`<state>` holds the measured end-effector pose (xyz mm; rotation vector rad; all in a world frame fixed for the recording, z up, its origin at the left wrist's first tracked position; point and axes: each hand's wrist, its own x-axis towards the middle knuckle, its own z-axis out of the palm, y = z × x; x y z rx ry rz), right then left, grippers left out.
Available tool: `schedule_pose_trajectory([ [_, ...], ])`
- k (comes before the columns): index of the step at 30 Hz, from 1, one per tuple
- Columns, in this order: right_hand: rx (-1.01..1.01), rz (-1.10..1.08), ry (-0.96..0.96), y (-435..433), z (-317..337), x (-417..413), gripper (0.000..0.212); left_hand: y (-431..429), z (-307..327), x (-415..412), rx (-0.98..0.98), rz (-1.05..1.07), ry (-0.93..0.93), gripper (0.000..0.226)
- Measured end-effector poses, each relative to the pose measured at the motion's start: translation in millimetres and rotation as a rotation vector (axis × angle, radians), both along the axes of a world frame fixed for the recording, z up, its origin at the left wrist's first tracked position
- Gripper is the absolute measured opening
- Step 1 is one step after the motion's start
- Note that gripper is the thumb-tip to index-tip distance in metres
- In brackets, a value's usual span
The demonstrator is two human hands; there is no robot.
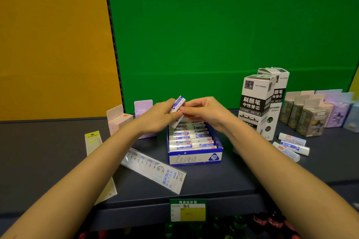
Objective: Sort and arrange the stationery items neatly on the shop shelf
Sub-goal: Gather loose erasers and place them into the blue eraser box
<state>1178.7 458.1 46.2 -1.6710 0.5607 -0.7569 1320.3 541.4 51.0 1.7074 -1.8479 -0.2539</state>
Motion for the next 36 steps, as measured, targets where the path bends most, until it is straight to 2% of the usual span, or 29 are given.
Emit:
schedule_pose_trajectory([
  [5, -0.009, -0.033, 0.021, 0.0, 3.6, -2.8, 0.012, -2.7, 4.3, -5.7, 0.003, 0.034, -0.036, 0.020],
  [8, -0.023, -0.054, 0.005, 1.7, 3.7, -0.8, 0.008, -4.0, 6.2, -6.2, -0.062, 0.061, -0.070, 0.014],
  [13, -0.106, -0.224, 0.031, -6.7, -2.5, -6.2, 0.005, -4.1, 3.9, 4.3, -0.087, 0.155, -0.122, 0.013],
  [16, -0.327, -0.343, 0.191, -11.2, -8.2, -9.7, 0.018, -4.6, -0.3, 5.4, -0.012, 0.177, -0.191, 0.016],
  [18, -0.454, -0.403, 0.283, -11.9, -11.3, -9.5, 0.019, -5.7, -3.0, 4.2, 0.044, 0.179, -0.190, 0.020],
  [23, -0.531, -0.457, 0.378, -15.6, -18.5, -9.3, 0.018, -9.6, -9.6, 7.7, 0.081, 0.141, -0.240, 0.024],
  [29, -0.585, -0.480, 0.466, -18.2, -22.5, -9.4, 0.017, -14.9, -15.0, 8.2, -0.030, 0.141, -0.359, 0.030],
  [36, -0.826, -0.501, 0.747, -16.4, -18.6, -11.4, 0.021, -20.2, -23.4, 4.2, -0.043, 0.202, -0.536, 0.034],
])
